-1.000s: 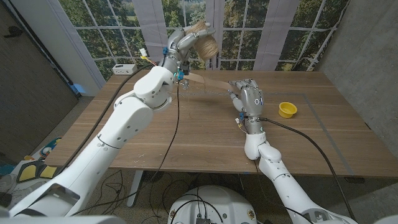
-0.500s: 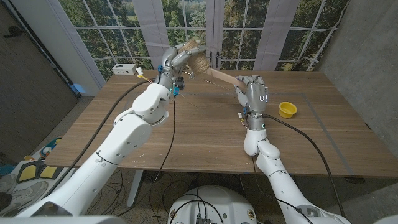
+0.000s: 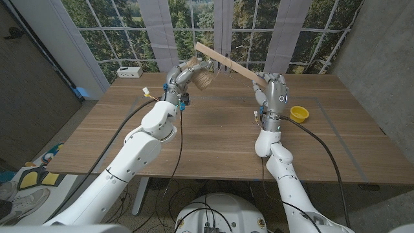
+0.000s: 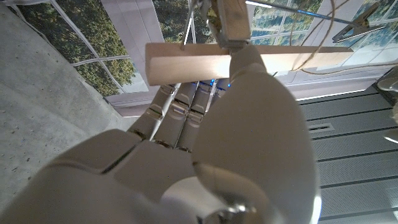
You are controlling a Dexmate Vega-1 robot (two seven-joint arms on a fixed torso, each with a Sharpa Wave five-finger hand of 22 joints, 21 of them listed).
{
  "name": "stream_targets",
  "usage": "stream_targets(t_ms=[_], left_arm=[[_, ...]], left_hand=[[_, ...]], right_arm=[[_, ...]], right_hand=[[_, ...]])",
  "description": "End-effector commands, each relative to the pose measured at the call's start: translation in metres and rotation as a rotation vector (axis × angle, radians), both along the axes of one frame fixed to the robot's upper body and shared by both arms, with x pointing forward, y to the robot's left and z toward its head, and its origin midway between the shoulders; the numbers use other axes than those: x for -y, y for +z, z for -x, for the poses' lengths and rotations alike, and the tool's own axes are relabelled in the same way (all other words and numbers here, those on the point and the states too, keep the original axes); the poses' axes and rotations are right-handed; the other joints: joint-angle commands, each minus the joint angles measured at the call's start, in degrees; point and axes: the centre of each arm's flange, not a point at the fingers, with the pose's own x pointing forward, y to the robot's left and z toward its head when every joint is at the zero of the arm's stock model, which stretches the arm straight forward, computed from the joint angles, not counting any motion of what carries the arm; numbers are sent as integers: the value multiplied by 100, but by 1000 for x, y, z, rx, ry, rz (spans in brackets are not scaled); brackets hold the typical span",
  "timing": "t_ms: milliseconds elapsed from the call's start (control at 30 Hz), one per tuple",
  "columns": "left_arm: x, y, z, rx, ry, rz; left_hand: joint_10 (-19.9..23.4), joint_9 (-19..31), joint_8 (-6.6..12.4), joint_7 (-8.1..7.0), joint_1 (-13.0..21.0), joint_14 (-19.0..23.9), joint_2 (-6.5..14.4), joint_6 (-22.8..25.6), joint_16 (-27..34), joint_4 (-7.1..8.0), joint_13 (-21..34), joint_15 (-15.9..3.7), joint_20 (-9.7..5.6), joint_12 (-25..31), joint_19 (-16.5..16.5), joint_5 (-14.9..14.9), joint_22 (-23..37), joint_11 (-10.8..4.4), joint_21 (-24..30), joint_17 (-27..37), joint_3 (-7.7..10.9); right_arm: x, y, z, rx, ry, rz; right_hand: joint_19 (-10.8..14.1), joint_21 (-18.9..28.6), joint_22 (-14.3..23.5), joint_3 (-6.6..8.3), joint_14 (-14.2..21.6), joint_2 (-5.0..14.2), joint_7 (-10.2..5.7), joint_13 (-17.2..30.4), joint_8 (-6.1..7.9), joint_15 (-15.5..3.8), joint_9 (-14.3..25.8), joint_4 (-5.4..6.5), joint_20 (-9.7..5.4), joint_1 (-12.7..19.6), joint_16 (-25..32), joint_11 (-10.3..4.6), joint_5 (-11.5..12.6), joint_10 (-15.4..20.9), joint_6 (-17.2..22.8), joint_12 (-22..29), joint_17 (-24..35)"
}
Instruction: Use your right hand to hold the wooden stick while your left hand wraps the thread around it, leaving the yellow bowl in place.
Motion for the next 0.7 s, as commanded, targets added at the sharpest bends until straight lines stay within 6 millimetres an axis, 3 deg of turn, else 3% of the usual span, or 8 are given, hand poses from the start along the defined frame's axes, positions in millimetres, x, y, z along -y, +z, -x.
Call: stream_targets(t_ms=[33,400,700], left_arm=[[-12,-32,-14,-59,1,126],[-29,-58,-28,-111,56,298],[-48,-65,-30,-126,169,431]], left_hand=[[414,32,-20,-30,711,1764,1004,599,-17,222,20,-2033,-930,-8,213,-5,9,-390,1089,-8,719],[416,33,-37,-35,704,1769,1002,598,-22,223,24,-2033,-926,-20,211,-5,8,-410,1093,-22,725],[418,41,-42,-48,703,1764,1002,607,-34,220,33,-2034,-926,-25,207,-4,6,-399,1094,-40,733]], right_arm=[[12,3,6,25,10,-71],[23,3,9,53,52,-131],[28,1,8,57,60,-149]], right_hand=[[-24,36,0,53,63,718,-301,744,37,-546,757,79,-499,648,-26,-277,63,589,369,400,7],[-49,49,-2,53,67,710,-308,749,32,-544,757,80,-499,645,-32,-291,75,593,368,387,11],[-73,59,-3,57,63,717,-309,768,33,-542,764,90,-504,637,-42,-295,84,595,371,387,11]])
